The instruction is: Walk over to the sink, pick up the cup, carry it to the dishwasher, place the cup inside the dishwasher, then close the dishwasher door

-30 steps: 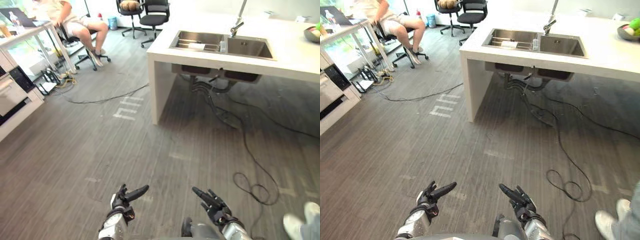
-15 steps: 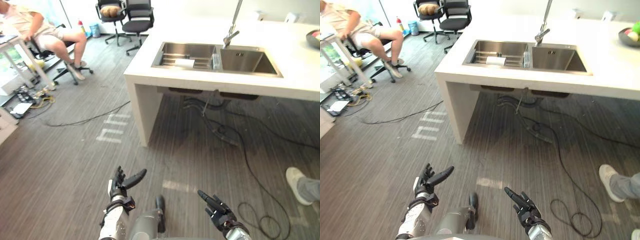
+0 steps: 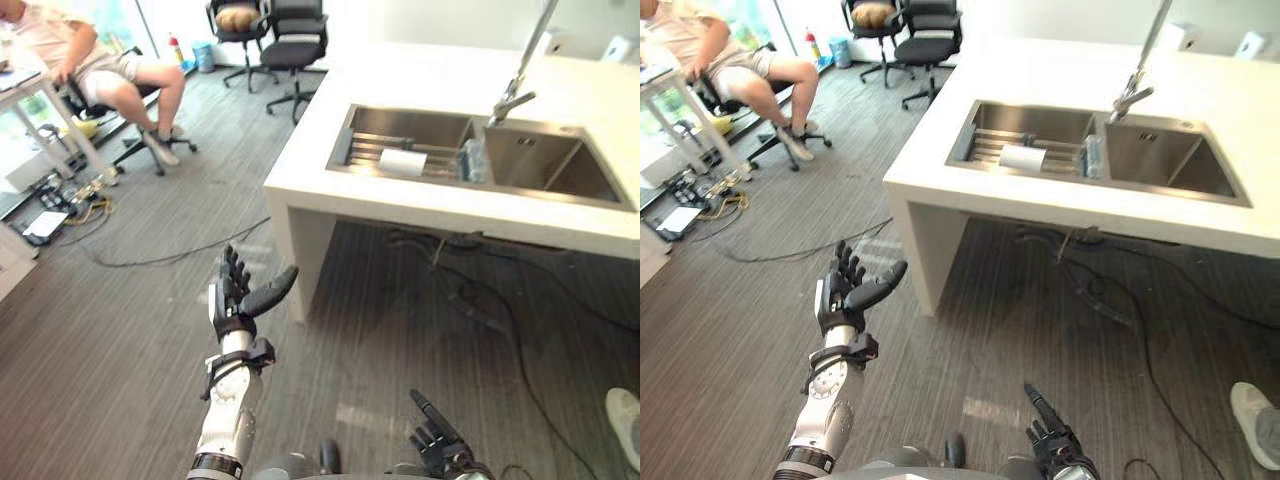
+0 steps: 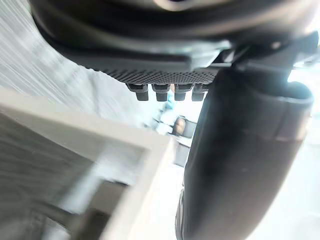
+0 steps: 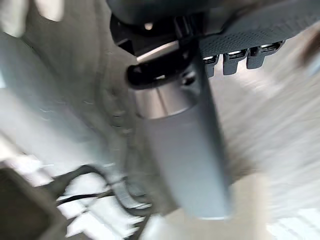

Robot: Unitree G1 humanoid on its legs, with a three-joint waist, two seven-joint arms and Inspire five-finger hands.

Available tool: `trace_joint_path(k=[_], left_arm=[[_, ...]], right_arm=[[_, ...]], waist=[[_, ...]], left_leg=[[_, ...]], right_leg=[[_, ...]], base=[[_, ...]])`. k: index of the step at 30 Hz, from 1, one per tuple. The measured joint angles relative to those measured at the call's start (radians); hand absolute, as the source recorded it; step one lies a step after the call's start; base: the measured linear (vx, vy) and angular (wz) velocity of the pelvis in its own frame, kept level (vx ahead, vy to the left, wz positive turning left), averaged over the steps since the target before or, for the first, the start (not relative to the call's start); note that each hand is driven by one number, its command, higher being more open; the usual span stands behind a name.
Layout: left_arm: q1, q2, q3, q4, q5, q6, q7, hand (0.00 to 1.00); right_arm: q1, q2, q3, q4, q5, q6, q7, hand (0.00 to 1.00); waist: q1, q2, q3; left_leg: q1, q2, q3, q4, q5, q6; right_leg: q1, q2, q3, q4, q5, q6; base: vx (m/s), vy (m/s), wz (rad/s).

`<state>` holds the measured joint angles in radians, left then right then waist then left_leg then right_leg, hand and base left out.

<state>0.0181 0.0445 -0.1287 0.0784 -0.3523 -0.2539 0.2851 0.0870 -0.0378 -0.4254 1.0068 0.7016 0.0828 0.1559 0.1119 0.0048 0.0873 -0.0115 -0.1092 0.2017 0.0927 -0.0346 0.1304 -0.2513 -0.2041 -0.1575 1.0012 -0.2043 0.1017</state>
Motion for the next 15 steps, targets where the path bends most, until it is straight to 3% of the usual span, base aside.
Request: trace_joint_path(k=[2,3,5,7,8,9,10,15], left_arm=[[-0.043,0.013,0.004,-0.045,0.001,-0.039,0.0,1.0],[-0.055,0.021,0.01,-0.045,0.001,-0.052,0.0,1.0],[-0.08,0.043,0.057,-0.045,-0.013,-0.089,-0.004,1.0],[-0.081,0.05,0.088,-0.045,-0.047,-0.112,-0.01,1.0],[-0.08,0.049,0.1,-0.045,-0.064,-0.122,-0.011,1.0],[-0.08,0.044,0.108,-0.045,-0.071,-0.125,-0.011,1.0],[-0.078,0.022,0.113,-0.044,-0.092,-0.123,-0.011,1.0],[-0.08,-0.002,0.067,-0.044,-0.093,-0.078,-0.01,1.0]], right_arm=[[0.002,-0.001,0.001,-0.002,0.024,-0.013,0.001,1.0],[0.002,-0.001,0.002,-0.002,0.024,-0.014,0.002,1.0],[-0.001,-0.012,0.026,0.012,0.023,-0.014,0.018,1.0],[-0.003,-0.019,0.036,0.041,0.023,-0.014,0.037,1.0],[0.0,-0.018,0.036,0.064,0.022,-0.015,0.04,1.0],[-0.002,-0.02,0.035,0.072,0.02,-0.015,0.042,1.0],[-0.002,-0.031,0.022,0.08,0.02,-0.015,0.055,1.0],[0.001,-0.018,-0.01,0.087,-0.008,0.005,0.067,1.0]], waist=[[-0.018,0.004,0.0],[-0.019,0.004,0.001],[-0.026,-0.002,-0.003],[-0.032,-0.018,-0.012],[-0.029,-0.033,-0.021],[-0.022,-0.027,-0.02],[-0.019,-0.004,-0.027],[-0.019,0.0,-0.039]], left_leg=[[0.027,0.046,-0.015,0.065,-0.066,-0.021],[0.031,0.055,-0.016,0.083,-0.081,-0.024],[0.036,0.074,-0.031,0.157,-0.142,-0.042],[0.036,0.074,-0.063,0.198,-0.184,-0.065],[0.032,0.07,-0.089,0.225,-0.216,-0.086],[0.027,0.079,-0.099,0.243,-0.232,-0.096],[0.017,0.109,-0.124,0.269,-0.248,-0.114],[0.044,0.167,-0.143,0.2,-0.211,-0.159]], right_leg=[[-0.016,0.009,-0.065,-0.355,-0.004,-0.03],[-0.016,0.014,-0.065,-0.447,0.011,-0.039],[-0.014,0.021,-0.046,-0.637,0.12,-0.059],[0.007,0.02,-0.027,-0.62,0.181,-0.08],[0.034,0.02,-0.033,-0.604,0.189,-0.064],[0.039,0.024,-0.034,-0.6,0.16,-0.052],[0.038,0.049,-0.048,-0.585,0.142,-0.062],[0.066,0.124,-0.063,-0.658,0.109,-0.097]], base=[[0.25,-0.106,0.15],[0.26,-0.136,0.09],[0.29,-0.18,0.15],[0.31,-0.288,0.48],[0.33,-0.341,0.53],[0.32,-0.334,0.42],[0.3,-0.287,0.25],[0.2,-0.212,-0.02]])
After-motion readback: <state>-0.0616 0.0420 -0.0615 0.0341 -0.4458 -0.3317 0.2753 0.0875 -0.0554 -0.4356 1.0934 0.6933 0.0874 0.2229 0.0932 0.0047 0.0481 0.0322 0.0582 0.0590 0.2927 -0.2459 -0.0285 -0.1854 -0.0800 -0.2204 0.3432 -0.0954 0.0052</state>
